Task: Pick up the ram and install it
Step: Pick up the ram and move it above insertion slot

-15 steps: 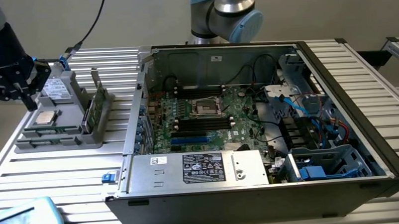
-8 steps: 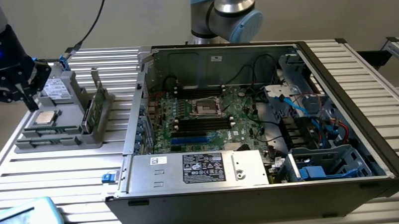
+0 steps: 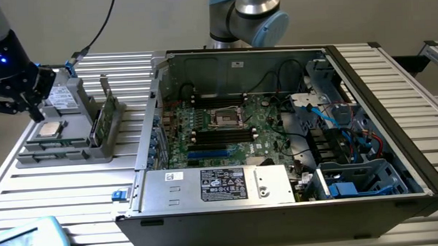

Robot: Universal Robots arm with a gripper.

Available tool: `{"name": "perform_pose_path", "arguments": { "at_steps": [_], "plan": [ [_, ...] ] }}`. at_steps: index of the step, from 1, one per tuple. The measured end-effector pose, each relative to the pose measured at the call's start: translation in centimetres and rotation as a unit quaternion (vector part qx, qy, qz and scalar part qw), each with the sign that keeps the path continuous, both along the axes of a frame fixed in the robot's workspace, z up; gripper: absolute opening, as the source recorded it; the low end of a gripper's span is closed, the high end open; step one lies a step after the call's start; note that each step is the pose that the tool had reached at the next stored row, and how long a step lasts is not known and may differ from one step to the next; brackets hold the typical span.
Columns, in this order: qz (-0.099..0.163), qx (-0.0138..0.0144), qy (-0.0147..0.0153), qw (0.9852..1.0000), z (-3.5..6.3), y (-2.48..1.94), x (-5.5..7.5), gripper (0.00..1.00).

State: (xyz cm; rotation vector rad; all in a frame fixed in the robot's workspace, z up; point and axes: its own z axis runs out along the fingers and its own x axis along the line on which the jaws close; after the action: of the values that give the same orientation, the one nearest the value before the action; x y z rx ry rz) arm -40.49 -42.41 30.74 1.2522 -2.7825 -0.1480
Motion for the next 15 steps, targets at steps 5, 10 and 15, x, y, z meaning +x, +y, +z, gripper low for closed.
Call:
{"name": "perform_pose_path", "arguments": {
  "at_steps": [5,10,15],
  "plan": [
    [0.041,0.0128,-0.0003,0.9991,-0.31,0.00,-0.03,0.10],
    [0.083,0.0238,-0.0008,0.9963,-0.64,0.00,-0.07,0.10],
    [0.129,0.0278,0.0000,0.9913,-0.89,0.00,-0.09,0.10]
  ]
}}
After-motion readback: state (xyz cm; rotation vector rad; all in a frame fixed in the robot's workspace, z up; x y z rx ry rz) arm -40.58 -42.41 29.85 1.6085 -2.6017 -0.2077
